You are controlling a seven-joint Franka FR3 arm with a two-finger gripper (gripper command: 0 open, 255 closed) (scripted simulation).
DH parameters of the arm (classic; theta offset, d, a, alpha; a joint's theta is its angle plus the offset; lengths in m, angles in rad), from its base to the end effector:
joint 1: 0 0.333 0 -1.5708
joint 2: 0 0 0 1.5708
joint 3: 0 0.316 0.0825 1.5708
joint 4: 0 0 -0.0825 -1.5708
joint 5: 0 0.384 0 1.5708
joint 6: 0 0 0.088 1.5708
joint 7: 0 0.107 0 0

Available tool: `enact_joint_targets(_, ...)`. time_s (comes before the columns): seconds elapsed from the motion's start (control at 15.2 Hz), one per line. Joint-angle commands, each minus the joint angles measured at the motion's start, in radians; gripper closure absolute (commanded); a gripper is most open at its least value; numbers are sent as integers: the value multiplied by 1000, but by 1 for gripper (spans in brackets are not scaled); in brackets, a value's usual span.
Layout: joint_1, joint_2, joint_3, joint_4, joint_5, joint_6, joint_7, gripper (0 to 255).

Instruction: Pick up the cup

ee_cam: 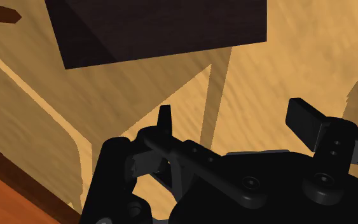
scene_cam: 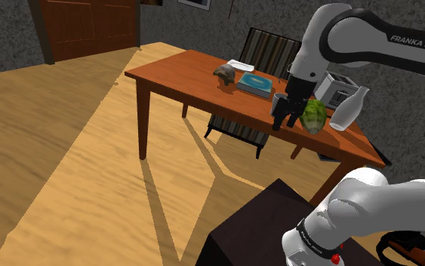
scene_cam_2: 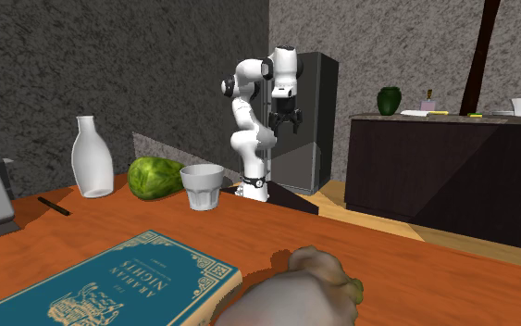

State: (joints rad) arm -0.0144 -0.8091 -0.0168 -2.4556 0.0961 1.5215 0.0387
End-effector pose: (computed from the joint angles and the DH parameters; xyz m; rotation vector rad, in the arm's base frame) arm 0.2915 0.0005 0.5475 -3.0265 0.0987 0.1907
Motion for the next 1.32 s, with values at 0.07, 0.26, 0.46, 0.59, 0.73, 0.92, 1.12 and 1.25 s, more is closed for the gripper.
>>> enact_joint_targets(0.07,-8,14,-22,6,-17,9,-26,0)
enact_joint_targets(0.26,-31,65,-88,32,-63,38,-102,0)
enact_joint_targets(0.46,-50,126,-152,68,-101,67,-177,0)
enact_joint_targets(0.59,-60,171,-194,98,-121,87,-227,0)
enact_joint_targets(0.73,-68,221,-235,133,-136,105,-277,0)
enact_joint_targets(0.92,-76,301,-297,194,-149,131,-352,0)
enact_joint_targets(1.12,-81,390,-357,265,-149,153,-430,0)
enact_joint_targets(1.25,-83,454,-397,319,-140,164,-484,0)
